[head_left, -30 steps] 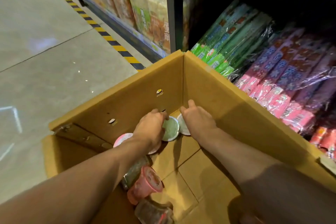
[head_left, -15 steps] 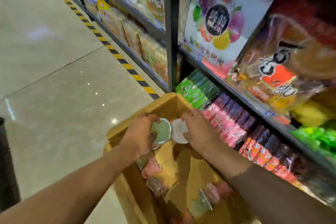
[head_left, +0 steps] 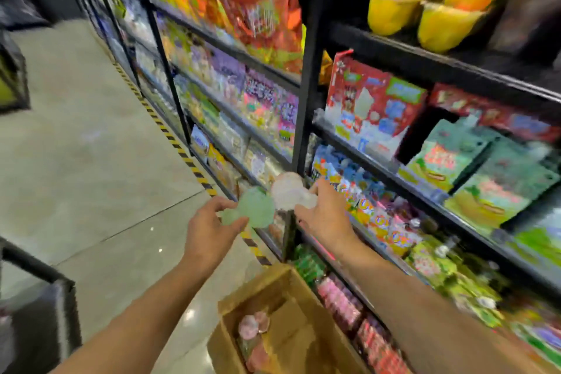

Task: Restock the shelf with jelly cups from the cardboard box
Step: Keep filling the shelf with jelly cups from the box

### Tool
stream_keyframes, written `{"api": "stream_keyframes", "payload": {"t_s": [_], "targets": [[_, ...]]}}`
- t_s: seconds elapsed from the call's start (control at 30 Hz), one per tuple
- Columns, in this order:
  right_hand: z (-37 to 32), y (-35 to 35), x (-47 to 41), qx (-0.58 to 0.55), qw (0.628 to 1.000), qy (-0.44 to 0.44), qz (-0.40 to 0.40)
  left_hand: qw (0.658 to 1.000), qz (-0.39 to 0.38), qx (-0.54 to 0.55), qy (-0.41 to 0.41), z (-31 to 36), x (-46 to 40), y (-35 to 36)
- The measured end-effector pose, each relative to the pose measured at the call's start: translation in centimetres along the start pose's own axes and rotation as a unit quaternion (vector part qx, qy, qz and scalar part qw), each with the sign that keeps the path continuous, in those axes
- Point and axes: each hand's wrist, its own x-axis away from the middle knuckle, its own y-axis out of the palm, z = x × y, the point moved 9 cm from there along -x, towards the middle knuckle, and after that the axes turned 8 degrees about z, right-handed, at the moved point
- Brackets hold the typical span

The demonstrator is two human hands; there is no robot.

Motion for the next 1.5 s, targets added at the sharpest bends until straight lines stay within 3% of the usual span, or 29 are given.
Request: {"api": "stream_keyframes", "payload": {"t_s": [0.3, 0.5, 0.6, 0.7, 0.83, 0.93, 1.03, 1.1, 1.2, 1.3, 1.5], "targets": [[-14.0, -12.8, -1.7, -0.142, 0.984, 0.013, 0.11, 0.98, 0.022, 0.198, -0.028, 15.3, -0.9, -8.0], [-16.5, -18.6, -1.1, -0.335, 0.92, 0.054, 0.195, 0.955, -0.019, 0.294, -0.045, 21.5, -0.3, -7.5], [-16.3, -21.0, 0.0, -0.456, 0.863, 0.076, 0.203, 0.915, -0.074, 0.392, -0.061, 24.9, 1.9, -5.7], [-15.6, -23.7, 1.6, -0.526, 0.821, 0.087, 0.205, 0.853, -0.156, 0.482, -0.125, 27.7, 4.9, -3.2], [-13.2, -27.8, 4.1, -0.559, 0.799, 0.099, 0.198, 0.759, -0.239, 0.565, -0.219, 31.0, 10.1, -0.1], [-11.4, -31.2, 6.4, -0.549, 0.809, 0.098, 0.186, 0.726, -0.289, 0.577, -0.236, 33.4, 14.4, 1.8], [-9.6, -34.5, 9.4, -0.51, 0.838, 0.104, 0.167, 0.734, -0.326, 0.552, -0.225, 35.4, 18.8, 3.4], [-8.5, -36.5, 11.6, -0.527, 0.83, 0.103, 0.152, 0.756, -0.331, 0.528, -0.203, 36.4, 21.4, 4.5], [-6.9, -39.4, 14.9, -0.57, 0.804, 0.087, 0.144, 0.759, -0.344, 0.525, -0.174, 38.2, 25.5, 5.9], [-4.9, -42.5, 18.5, -0.575, 0.797, 0.076, 0.165, 0.792, -0.353, 0.487, -0.105, 39.7, 29.7, 6.9], [-0.4, -50.1, 25.8, -0.417, 0.866, 0.03, 0.275, 0.862, -0.295, 0.412, 0.02, 42.0, 37.6, 8.7]]}}
